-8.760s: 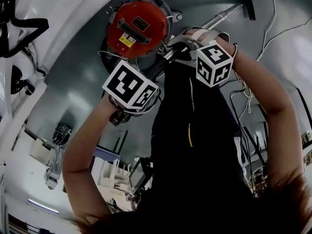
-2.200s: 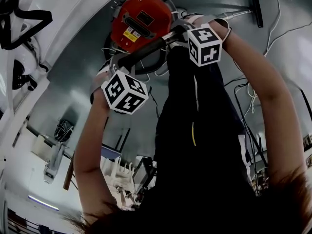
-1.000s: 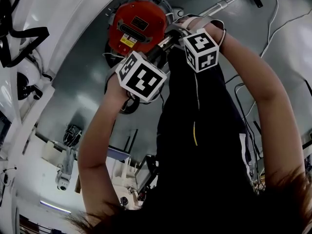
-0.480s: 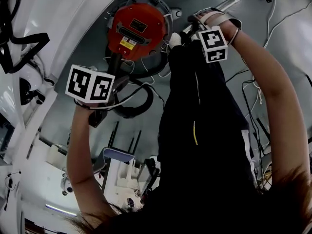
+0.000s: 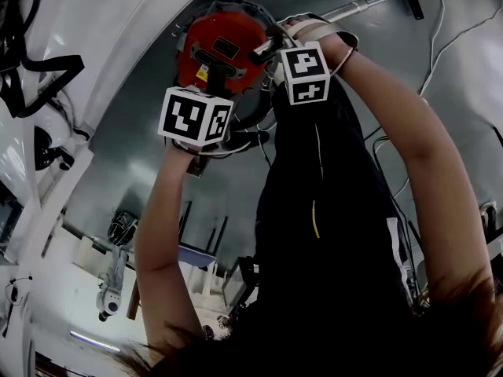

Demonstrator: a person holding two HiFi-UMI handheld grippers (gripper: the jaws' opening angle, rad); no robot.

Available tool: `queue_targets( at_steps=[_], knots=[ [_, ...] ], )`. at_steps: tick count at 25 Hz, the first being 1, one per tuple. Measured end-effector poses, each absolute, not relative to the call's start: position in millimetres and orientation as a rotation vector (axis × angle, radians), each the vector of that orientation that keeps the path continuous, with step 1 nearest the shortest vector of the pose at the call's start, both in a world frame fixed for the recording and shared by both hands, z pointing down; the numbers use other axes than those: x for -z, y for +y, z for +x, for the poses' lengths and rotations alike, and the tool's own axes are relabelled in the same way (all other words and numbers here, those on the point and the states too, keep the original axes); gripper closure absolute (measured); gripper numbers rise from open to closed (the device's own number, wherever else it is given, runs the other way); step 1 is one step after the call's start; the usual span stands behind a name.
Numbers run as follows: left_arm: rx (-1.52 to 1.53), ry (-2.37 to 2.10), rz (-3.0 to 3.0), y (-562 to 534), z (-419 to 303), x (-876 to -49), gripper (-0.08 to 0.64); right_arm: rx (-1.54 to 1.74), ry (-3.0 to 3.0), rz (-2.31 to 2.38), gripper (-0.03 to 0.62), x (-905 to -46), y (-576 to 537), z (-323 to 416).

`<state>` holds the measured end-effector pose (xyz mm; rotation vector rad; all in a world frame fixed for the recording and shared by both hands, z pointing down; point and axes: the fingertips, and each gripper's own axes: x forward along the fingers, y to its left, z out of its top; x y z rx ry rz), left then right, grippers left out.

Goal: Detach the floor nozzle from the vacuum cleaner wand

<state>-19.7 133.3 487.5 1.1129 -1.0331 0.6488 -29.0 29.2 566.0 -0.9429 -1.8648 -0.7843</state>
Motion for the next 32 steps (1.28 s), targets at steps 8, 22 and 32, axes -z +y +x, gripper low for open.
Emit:
queue_targets(
  at_steps=[8,22,32],
  knots=[
    [-0.627,-1.091,1.003,157,-55,-514,0.505,0.761,-1.836,-0.930,0.457,-580,41,-37],
    [-0.590,-1.217,0.903,185,-94,-554,0.509,0.731,-1.846,-0.917,0.454,-580,40,-42],
    [-0.764,-1.264,0.986,175,-82,-574,0.212,0.750,-1.847,-0.885,0.453,-583,39,-42]
  ],
)
